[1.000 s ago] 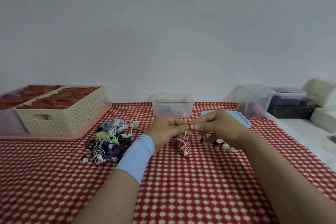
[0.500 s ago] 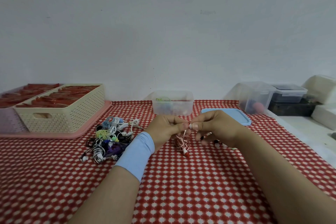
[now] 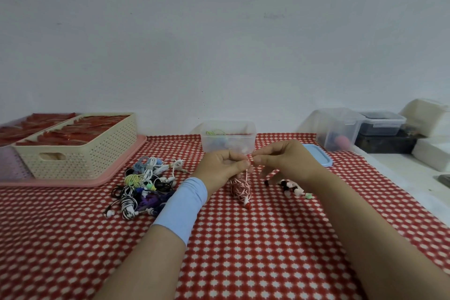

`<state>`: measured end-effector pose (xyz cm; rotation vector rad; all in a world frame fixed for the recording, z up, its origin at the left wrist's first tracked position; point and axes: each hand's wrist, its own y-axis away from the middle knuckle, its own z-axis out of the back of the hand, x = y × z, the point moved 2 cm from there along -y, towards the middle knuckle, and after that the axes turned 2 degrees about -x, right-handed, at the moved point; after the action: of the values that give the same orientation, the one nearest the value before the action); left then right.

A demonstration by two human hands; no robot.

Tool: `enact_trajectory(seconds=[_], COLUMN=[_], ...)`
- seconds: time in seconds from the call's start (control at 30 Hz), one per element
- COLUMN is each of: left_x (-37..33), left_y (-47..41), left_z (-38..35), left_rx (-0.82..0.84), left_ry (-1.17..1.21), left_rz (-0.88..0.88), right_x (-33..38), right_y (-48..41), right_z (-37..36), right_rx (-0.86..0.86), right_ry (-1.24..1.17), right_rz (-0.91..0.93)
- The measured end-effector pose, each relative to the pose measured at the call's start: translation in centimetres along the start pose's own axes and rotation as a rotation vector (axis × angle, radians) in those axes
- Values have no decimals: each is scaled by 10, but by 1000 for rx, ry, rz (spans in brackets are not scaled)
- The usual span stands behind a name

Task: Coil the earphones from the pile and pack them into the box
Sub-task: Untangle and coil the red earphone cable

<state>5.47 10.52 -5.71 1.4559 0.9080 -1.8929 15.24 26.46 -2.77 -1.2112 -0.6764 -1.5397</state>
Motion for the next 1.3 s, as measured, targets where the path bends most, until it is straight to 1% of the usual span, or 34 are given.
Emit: enact_trajectory(seconds=[0.07,0.13,0.23,0.3,0.33,0.4,0.47,0.57,0.63,0.7,0.87,1.03,1.13,1.3], left_x=[-1,-1,-2,-3,-2,-2,-2,-2,-1,-1,-2,-1,0,0], left_y=[0,-1,-1,-1,-1,-1,0,1,1,1,3,3,3,2], left_z=[0,1,2,0,-1,-3,-4,-6,-7,-7,-8,-9,-9,-8], left_rx=[-3,-21,-47,-49,-46,-40,-38,-39,-41,-44,-43,-34,-37,-30], left_ry=[-93,-159,-172,-187,-190,-177,-155,-138,-134,-100,-52,-32,-21,-30], left_rz=[-30,-64,-96,-109,-111,-103,-94,-95,-85,-59,-26,-1,0,-8], right_x=[0,-2,-5,-8,-9,-11,-16,-23,-26,-27,-28,-28,-27,-31], right_y=[-1,-3,-4,-4,-5,-7,-11,-12,-13,-13,-13,-14,-15,-14], right_z=[10,19,23,23,26,36,46,49,46,43,41,43,42,43], right_rx=[-38,-31,97,165,160,79,27,80,114,132,89,34,21,95], right_ry=[92,247,452,509,507,515,592,714,770,791,840,765,769,795], right_rz=[-7,5,-24,-57,-55,-38,-57,-143,-165,-166,-190,-170,-170,-203])
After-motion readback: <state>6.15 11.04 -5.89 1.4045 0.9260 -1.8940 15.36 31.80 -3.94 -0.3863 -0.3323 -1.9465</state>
